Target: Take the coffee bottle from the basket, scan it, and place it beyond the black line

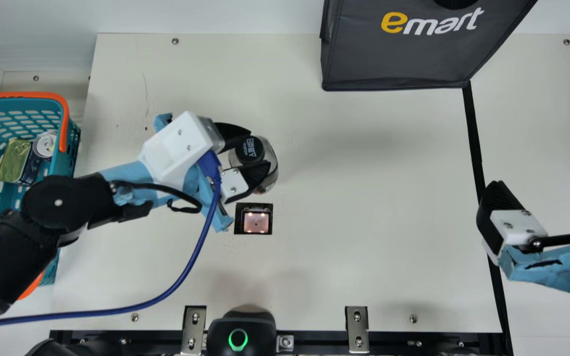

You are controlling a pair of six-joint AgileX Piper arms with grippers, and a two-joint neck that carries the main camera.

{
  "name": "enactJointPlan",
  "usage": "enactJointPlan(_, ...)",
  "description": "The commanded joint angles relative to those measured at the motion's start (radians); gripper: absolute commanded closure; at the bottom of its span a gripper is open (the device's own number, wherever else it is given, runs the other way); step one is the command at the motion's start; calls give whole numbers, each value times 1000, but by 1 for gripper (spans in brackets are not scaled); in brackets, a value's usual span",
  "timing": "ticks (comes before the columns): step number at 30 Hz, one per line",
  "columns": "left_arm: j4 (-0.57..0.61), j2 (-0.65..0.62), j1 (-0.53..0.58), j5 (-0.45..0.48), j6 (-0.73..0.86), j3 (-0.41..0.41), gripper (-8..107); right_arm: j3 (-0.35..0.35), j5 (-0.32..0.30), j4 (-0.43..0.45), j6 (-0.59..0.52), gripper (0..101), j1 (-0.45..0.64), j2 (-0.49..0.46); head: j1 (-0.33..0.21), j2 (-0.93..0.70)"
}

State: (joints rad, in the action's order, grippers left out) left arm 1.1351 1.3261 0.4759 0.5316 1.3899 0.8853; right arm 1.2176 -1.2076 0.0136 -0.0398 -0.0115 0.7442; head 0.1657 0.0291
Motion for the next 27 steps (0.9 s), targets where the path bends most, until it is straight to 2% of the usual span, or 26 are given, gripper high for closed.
enactJointPlan(1, -1, 14, 5, -3, -5, 14, 89, 0, 0, 0, 0, 10, 0, 0, -27, -2)
enactJointPlan(27, 8, 230, 108, -57, -50, 216, 89, 0, 0, 0, 0, 10, 0, 0, -27, -2)
